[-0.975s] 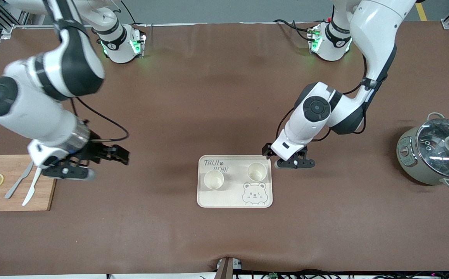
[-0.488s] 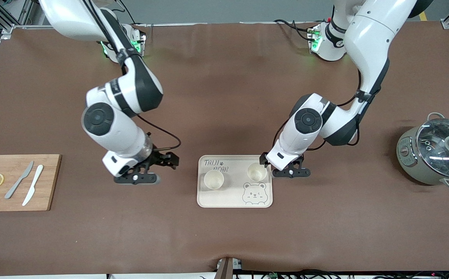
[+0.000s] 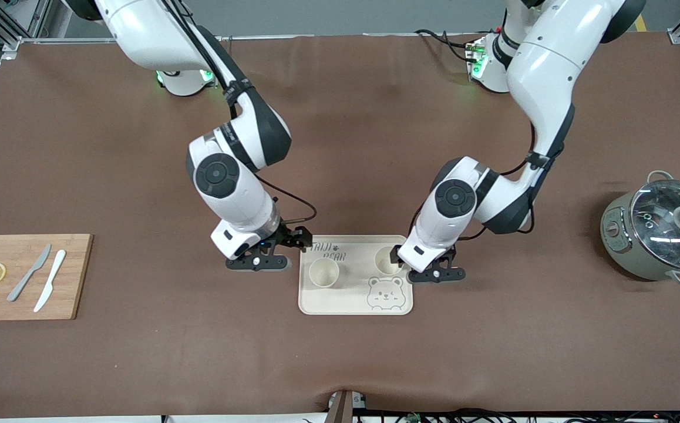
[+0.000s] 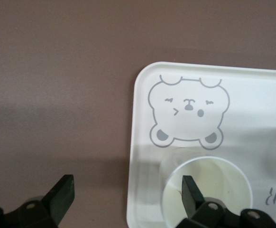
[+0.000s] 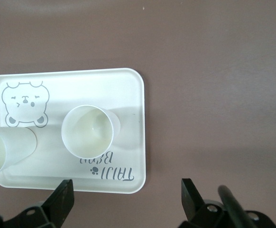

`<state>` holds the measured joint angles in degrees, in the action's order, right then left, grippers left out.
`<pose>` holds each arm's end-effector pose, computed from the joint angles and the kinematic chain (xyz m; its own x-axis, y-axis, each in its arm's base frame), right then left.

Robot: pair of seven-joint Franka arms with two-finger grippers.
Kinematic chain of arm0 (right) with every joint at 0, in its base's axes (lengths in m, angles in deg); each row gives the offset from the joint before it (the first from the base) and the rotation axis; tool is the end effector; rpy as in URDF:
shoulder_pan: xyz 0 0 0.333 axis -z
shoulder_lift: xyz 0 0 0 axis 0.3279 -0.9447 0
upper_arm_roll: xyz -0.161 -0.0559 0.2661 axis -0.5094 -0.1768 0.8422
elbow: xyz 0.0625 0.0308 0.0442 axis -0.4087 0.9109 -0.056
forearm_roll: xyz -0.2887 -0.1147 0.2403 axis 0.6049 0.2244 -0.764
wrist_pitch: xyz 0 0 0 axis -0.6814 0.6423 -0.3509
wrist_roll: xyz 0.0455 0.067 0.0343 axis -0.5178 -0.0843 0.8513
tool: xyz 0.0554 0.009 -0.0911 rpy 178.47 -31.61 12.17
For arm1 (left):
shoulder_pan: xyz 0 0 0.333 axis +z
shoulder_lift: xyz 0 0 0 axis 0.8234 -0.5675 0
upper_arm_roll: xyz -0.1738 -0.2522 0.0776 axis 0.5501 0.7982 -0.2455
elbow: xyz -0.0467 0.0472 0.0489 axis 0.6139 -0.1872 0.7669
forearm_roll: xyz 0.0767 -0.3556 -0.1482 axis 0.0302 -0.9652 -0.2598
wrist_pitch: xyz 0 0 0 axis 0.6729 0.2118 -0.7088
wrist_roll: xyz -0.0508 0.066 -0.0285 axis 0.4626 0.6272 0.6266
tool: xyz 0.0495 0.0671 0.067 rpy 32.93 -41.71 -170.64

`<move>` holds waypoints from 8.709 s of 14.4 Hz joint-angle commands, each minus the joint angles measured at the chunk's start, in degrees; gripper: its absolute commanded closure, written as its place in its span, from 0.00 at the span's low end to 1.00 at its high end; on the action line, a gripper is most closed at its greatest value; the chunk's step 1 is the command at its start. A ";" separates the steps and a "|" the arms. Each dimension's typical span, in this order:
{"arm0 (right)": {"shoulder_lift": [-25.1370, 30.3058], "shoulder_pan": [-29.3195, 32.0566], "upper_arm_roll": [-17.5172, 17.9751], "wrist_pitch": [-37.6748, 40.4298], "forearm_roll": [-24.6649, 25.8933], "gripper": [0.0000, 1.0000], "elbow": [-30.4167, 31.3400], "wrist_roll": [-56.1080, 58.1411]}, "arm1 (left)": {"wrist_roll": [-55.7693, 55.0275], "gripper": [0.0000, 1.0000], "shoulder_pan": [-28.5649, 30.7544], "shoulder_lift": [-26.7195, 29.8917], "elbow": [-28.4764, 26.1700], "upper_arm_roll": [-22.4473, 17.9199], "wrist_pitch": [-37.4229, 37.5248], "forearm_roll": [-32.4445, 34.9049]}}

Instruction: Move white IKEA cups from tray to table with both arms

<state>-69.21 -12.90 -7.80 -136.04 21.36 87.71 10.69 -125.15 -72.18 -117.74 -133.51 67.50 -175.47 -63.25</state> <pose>0.6329 0.3790 0.3464 0.9954 -0.0336 0.0894 -0.0204 -0.9893 -0.1447 0.6317 -0.3503 0.2502 0.9900 0.0576 0.1289 0.0531 -0.9979 0.0376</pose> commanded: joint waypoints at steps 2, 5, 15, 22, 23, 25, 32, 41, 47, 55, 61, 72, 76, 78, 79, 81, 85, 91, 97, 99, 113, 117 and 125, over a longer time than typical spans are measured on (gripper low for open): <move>-3.75 -0.48 -0.62 -3.95 0.10 0.00 -2.00 -1.70 | -2.60 0.00 -2.31 -2.43 3.56 -1.59 1.27 1.50; -6.13 -0.65 -0.62 -8.08 0.10 0.00 -2.08 -1.70 | -2.60 0.00 -2.40 -2.61 3.56 -1.59 1.27 1.59; -10.79 -2.50 -0.71 -15.56 0.10 0.00 -2.08 -1.88 | -4.79 0.00 -3.54 -3.75 3.21 -1.59 1.27 1.59; -12.81 -3.12 -0.71 -18.20 0.10 0.00 -2.08 -2.67 | -14.20 1.00 -4.07 -4.46 3.47 -1.50 1.19 3.35; -12.90 -3.12 -0.71 -18.20 0.10 0.00 -2.08 -2.67 | -14.20 1.00 -4.07 -4.37 3.47 -1.50 1.19 3.35; -13.25 -3.38 -0.71 -18.72 0.10 0.00 -2.08 -2.67 | -14.29 1.00 -4.07 -4.37 3.47 -1.50 1.19 3.35; -13.43 -3.38 -0.80 -18.81 0.10 0.62 -2.08 -5.04 | -14.82 1.00 -3.46 -2.18 3.21 -1.50 3.98 3.35; -13.08 -3.47 -0.80 -18.64 0.10 1.00 -2.08 -5.04 | -4.29 1.00 8.82 15.12 -9.95 5.60 13.23 -0.16; -4.31 2.49 -0.71 -4.08 -0.43 1.00 -2.08 -0.24 | 8.19 1.00 36.91 25.93 -28.56 24.82 4.56 -0.17; 16.00 19.80 -0.88 8.17 0.10 1.00 14.07 35.78 | 27.53 1.00 81.95 27.19 -44.66 55.45 -8.79 -0.17; 16.46 28.96 -0.80 -7.88 0.01 1.00 26.29 53.40 | 38.35 1.00 88.21 26.13 -52.51 54.75 -19.03 0.36; 6.97 28.52 -0.53 -19.96 -1.84 1.00 26.66 53.32 | 40.29 1.00 88.04 16.03 -49.97 44.47 -18.68 13.45; 5.83 28.26 -0.45 -20.92 -2.54 1.00 26.57 53.32 | 39.94 1.00 87.60 15.85 -49.53 44.29 -18.50 13.46; 4.95 28.09 -0.45 -22.50 -2.72 1.00 26.57 53.23 | 39.85 1.00 87.42 15.41 -49.35 44.20 -18.24 13.37; 4.85 28.09 -0.45 -22.51 -2.80 1.00 26.57 53.23 | 39.77 1.00 87.08 15.06 -49.35 43.94 -18.24 13.46; 4.85 28.00 -0.45 -22.51 -2.80 1.00 26.57 53.14 | 39.24 1.00 84.45 14.88 -48.82 41.93 -18.24 13.46; 4.85 28.26 -0.45 -22.51 -2.80 0.79 26.48 53.05 | 37.05 1.00 78.03 14.97 -47.16 37.00 -18.24 13.46; 4.85 28.26 -0.45 -21.81 -3.07 0.00 25.08 53.23 | 36.34 0.00 77.67 14.88 -46.97 36.56 -18.24 19.15; 7.31 29.92 -1.32 5.46 -2.10 0.00 6.75 52.79 | 33.80 0.00 77.67 15.23 -47.15 36.38 -18.24 19.52; 7.49 30.02 -3.51 18.65 -1.32 0.00 -2.83 52.35 | 33.09 0.00 77.67 15.41 -47.15 36.38 -18.24 19.61; 17.86 31.34 -4.84 37.96 5.72 0.00 -11.31 31.72 | 29.83 0.00 78.20 19.10 -27.24 50.52 18.54 9.52; 17.95 31.43 -4.75 38.05 5.63 0.00 -11.31 30.38 | 29.48 0.00 77.67 18.75 -16.85 50.71 25.44 3.36; 17.86 31.60 -4.66 37.70 5.55 0.00 -11.40 30.82 | 29.75 0.00 77.67 18.57 -6.81 50.79 31.33 1.68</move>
<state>-51.53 18.15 -13.21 -98.12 26.13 76.48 42.22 -95.71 5.82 -98.75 -142.38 118.13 -145.80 -60.38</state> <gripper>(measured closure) 0.000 0.000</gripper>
